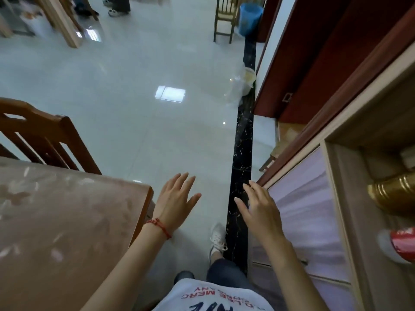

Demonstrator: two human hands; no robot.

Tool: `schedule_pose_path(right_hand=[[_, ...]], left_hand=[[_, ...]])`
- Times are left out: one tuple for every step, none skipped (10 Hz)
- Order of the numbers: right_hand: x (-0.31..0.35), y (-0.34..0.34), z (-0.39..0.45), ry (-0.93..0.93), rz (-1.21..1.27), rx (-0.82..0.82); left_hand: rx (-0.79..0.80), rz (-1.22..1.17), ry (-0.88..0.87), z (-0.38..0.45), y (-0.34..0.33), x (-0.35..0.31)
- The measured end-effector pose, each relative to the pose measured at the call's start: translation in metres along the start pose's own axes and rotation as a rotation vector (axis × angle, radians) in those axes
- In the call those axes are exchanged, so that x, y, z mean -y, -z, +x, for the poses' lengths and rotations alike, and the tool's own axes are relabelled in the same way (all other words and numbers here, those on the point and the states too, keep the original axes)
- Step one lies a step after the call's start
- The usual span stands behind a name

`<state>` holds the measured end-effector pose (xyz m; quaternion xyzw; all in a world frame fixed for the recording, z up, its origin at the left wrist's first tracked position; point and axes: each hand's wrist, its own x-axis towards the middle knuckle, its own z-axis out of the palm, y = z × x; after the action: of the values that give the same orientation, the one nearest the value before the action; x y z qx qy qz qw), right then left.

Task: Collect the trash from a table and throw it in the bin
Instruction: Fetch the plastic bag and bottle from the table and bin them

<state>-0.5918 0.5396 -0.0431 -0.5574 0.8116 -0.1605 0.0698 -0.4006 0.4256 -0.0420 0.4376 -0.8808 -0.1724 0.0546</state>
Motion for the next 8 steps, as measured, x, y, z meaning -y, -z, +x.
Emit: schedule_pose_path(right_hand=[[-0.017,0.000,0.047,0.010,0.012,-0.007],[-0.033,0.004,0.099,0.014,0.024,-0.006],[-0.045,0.013,0.145,0.043,0.014,0.018],[-0.056,0.016,0.190,0.061,-0.001,0.024],[-0.062,0.013,0.231,0.062,0.010,0.026],[-0.065,0.005,0.274,0.074,0.014,0.033],[-0.066,-0.007,0.327,0.092,0.007,0.029],[-0.062,-0.016,0.389,0.106,0.005,0.017]], left_hand=[[-0.007,-0.013,0.009,0.048,-0.002,-0.001],[-0.025,-0.007,0.022,0.099,0.002,-0.003],[-0.033,-0.010,0.041,0.144,0.009,-0.006],[-0.044,-0.011,0.055,0.184,0.015,-0.005],[-0.043,-0.017,0.076,0.221,0.018,0.000],[-0.026,-0.016,0.091,0.262,0.020,0.011],[-0.022,-0.015,0.106,0.310,0.021,0.031],[-0.023,0.005,0.122,0.363,0.029,0.054]])
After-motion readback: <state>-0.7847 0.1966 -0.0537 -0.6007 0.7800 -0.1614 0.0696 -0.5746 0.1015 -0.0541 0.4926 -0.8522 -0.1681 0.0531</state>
